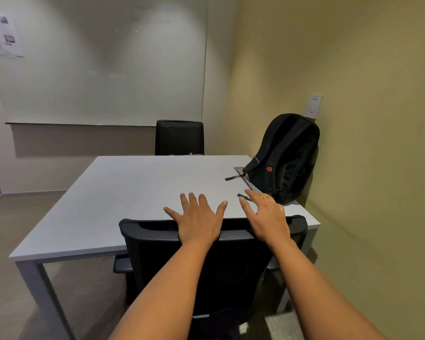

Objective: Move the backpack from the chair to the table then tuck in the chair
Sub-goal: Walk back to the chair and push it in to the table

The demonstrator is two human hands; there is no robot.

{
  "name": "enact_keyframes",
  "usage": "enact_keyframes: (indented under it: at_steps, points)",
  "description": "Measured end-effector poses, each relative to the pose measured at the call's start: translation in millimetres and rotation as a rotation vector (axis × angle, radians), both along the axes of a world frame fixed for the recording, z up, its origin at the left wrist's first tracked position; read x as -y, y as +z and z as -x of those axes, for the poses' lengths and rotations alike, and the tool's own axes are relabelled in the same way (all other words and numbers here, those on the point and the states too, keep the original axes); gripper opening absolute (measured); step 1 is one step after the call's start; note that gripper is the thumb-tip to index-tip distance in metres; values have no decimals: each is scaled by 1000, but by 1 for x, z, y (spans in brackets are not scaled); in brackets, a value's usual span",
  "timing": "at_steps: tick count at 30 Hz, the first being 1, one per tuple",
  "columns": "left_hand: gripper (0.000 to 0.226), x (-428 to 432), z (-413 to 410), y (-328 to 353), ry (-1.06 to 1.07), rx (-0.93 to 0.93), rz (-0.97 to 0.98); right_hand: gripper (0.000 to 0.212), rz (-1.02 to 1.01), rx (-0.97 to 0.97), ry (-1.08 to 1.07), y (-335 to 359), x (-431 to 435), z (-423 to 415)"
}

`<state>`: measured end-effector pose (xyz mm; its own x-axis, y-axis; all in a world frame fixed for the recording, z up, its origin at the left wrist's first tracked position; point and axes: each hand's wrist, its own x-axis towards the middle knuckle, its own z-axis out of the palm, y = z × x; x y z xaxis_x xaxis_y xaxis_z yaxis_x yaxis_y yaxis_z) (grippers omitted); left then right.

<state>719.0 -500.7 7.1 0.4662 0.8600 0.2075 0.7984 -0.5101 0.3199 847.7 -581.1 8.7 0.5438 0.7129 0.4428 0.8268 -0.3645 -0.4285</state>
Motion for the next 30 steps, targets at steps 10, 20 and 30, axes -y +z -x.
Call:
enact_keyframes:
  at_steps: [10, 20, 30]
  points:
    - [78, -1, -27, 4, 7, 57, -1, 53, 32, -14, 42, 0, -9, -32]
    - [79, -15, -50, 2, -29, 110, -43, 53, 19, -11, 18, -1, -23, -54]
    - [75, -45, -59, 0, -31, 156, -84, 53, -10, -12, 4, -3, -46, -60]
